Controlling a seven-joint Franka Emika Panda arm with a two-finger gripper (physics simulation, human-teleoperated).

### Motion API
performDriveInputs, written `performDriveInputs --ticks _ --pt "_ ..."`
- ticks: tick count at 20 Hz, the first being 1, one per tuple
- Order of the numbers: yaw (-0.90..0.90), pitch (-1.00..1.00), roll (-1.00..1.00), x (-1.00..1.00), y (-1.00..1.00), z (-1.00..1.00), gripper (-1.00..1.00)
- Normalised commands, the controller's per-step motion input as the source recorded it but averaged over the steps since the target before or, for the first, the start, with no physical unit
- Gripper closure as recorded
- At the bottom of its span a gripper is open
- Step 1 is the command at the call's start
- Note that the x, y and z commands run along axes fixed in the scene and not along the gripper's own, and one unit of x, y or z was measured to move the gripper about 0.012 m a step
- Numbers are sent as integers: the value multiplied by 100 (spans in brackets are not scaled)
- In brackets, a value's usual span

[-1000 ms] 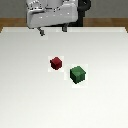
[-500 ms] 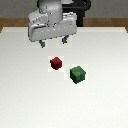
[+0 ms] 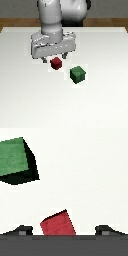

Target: Place the red cube on top of the green cube.

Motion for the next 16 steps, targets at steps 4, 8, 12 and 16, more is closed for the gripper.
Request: performDriveInputs --ticks 4,8,12,16 --pt "0 0 0 25 0 -25 -100" --pt "0 0 0 0 0 -25 -100" --pt "0 0 0 0 0 0 100" --pt "0 0 0 0 0 0 100"
